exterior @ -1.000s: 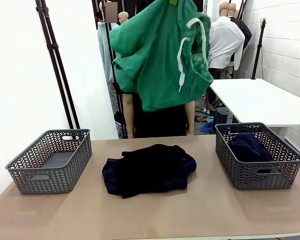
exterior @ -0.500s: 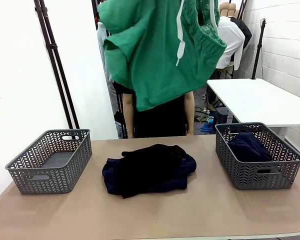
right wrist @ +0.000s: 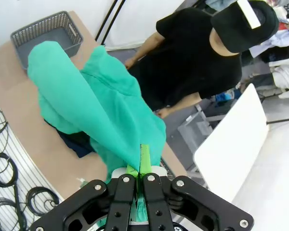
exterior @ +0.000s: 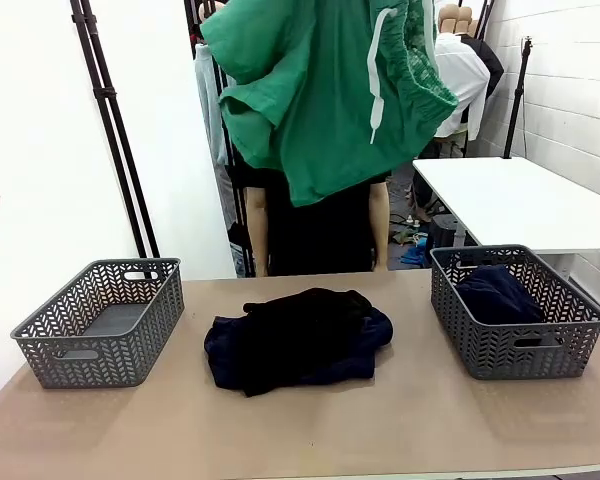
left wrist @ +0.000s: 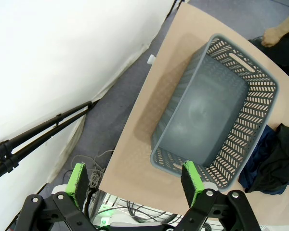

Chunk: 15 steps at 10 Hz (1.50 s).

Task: Sort the tops and bottoms.
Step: Sort the clothes according to human instructions.

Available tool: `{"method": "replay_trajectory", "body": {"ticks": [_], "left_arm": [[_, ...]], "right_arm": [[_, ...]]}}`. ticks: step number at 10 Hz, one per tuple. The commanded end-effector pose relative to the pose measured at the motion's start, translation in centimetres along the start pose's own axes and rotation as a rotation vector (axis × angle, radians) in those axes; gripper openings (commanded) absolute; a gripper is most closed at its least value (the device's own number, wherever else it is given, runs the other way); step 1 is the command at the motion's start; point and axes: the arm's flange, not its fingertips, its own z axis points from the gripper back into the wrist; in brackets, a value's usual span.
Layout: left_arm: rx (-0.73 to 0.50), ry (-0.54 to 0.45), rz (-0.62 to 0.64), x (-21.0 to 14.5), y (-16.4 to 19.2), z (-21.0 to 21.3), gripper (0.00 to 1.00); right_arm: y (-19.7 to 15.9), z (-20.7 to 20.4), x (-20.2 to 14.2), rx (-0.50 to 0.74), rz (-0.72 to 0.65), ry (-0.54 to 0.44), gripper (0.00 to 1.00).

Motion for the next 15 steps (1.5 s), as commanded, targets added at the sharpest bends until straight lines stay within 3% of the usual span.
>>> {"method": "replay_trajectory", "body": {"ticks": [1, 15], "left_arm": [[-0.001, -0.004, 0.018, 0.02, -0.05, 0.04, 1.00], [-0.001, -0.004, 0.018, 0.02, -0.05, 0.04, 1.00]], "right_arm": [[-0.19, 0.14, -0.06, 0.000, 0.005, -0.004, 0.00], [-0.19, 0.14, -0.06, 0.000, 0.005, -0.004, 0.00]]}}
